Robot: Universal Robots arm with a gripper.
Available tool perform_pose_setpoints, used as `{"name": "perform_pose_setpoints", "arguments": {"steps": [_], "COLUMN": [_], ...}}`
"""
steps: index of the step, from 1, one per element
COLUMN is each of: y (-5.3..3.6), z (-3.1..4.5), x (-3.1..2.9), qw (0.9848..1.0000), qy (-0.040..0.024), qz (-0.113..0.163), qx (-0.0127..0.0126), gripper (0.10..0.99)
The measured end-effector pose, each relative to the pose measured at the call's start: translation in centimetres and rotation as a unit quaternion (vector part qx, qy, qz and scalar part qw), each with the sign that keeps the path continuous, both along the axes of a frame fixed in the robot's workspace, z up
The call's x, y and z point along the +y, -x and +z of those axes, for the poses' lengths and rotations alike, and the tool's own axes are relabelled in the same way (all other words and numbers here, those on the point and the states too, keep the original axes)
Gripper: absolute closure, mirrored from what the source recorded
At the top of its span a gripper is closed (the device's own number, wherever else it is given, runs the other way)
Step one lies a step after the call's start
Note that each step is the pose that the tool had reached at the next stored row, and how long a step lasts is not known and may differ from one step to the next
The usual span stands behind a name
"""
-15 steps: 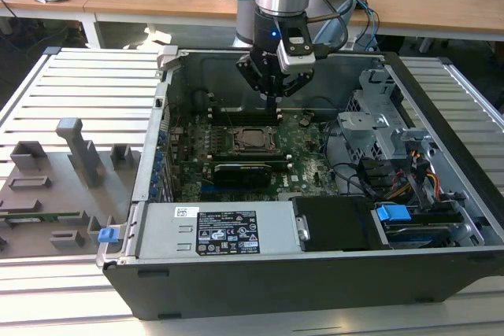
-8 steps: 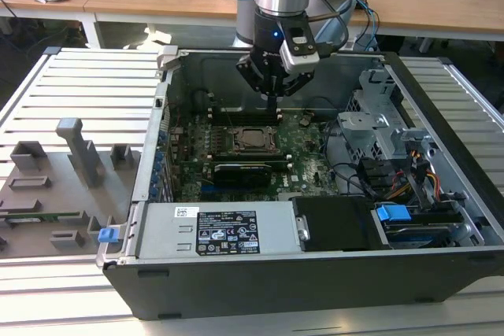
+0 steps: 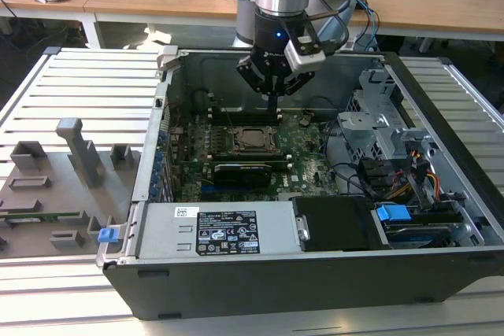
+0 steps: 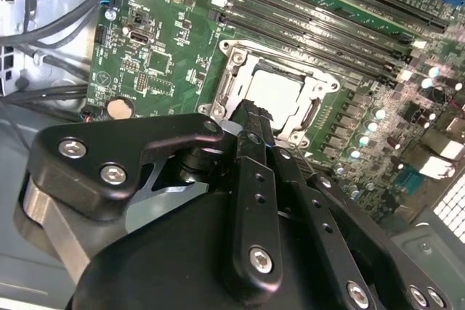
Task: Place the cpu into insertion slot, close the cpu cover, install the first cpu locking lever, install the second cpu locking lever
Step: 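Install the first cpu locking lever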
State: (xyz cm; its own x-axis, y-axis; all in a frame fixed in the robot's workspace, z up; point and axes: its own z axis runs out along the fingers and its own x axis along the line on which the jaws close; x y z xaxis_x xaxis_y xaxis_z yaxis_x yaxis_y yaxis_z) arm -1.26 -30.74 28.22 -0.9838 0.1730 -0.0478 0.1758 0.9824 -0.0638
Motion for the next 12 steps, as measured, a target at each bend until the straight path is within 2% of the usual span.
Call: {"name": "perform_pose_setpoints", "arguments": {"steps": [7,12], "y": [0.00,0.00], "z": [0.00,0.00], "x": [0.00,0.00], "qw": [0.9996,0.9985], "qy": [0.0000,0.0000], "qz": [0.027,0.056], "qx": [0.0000,0.0000], "gripper": [0.980,0.980]}}
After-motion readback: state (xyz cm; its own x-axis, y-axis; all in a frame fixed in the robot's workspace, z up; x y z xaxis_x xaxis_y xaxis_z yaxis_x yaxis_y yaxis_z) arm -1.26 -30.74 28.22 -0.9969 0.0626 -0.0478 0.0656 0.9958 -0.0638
